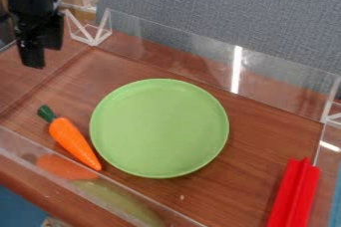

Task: Put the carrot on the left side

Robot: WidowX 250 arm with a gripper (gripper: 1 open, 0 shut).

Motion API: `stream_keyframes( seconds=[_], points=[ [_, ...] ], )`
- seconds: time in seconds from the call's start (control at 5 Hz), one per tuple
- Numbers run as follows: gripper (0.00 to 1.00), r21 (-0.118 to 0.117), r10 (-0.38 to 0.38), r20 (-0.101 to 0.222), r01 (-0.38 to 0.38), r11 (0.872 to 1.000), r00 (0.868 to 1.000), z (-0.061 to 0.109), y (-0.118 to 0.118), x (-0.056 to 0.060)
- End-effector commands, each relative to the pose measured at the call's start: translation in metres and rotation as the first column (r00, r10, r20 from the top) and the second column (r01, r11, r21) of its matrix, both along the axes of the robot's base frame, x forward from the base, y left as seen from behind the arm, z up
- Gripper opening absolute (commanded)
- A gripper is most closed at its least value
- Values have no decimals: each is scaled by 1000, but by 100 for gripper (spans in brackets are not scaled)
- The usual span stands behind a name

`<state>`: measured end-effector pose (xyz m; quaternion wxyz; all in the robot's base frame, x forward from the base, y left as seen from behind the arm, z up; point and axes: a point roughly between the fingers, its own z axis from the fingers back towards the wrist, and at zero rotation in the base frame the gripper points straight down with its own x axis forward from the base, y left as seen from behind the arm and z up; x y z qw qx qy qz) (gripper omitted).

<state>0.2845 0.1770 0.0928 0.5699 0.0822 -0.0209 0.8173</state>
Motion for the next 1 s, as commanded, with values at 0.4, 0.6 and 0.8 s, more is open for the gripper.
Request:
stream_keyframes(
  seconds=[0.4, 0.6, 0.8],
  points=[
    [100, 37, 34, 33, -35, 999, 999, 0, 11, -4],
    [100, 32, 54, 29, -54, 998, 998, -3, 16, -10],
    [100, 19, 28, 18, -28, 999, 999, 3, 15, -15]
  ],
)
